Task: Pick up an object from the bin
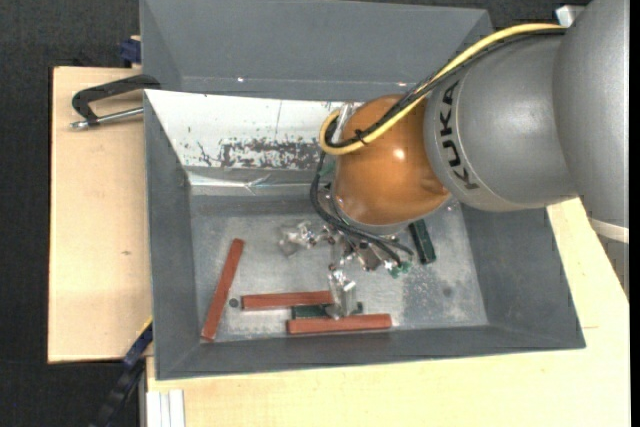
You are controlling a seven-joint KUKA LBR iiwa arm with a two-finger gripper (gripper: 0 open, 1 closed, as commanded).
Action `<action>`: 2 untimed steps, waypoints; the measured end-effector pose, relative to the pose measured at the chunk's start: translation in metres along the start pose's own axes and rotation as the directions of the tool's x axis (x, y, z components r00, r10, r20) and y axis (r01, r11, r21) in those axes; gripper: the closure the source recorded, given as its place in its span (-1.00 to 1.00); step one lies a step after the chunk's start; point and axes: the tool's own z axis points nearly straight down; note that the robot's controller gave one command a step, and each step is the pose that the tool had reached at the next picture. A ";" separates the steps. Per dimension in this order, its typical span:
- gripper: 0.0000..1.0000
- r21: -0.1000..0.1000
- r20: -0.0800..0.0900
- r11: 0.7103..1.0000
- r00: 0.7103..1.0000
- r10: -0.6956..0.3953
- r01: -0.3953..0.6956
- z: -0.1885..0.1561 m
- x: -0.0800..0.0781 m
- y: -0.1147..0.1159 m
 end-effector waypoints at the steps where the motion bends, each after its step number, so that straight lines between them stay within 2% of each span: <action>1: 1.00 0.004 0.003 0.997 0.997 -0.077 0.077 0.015 0.016 0.009; 2: 1.00 0.004 0.003 0.997 0.997 -0.077 0.077 0.015 0.016 0.009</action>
Offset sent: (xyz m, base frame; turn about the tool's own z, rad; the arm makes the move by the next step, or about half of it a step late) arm 0.0000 0.0000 0.0000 0.0000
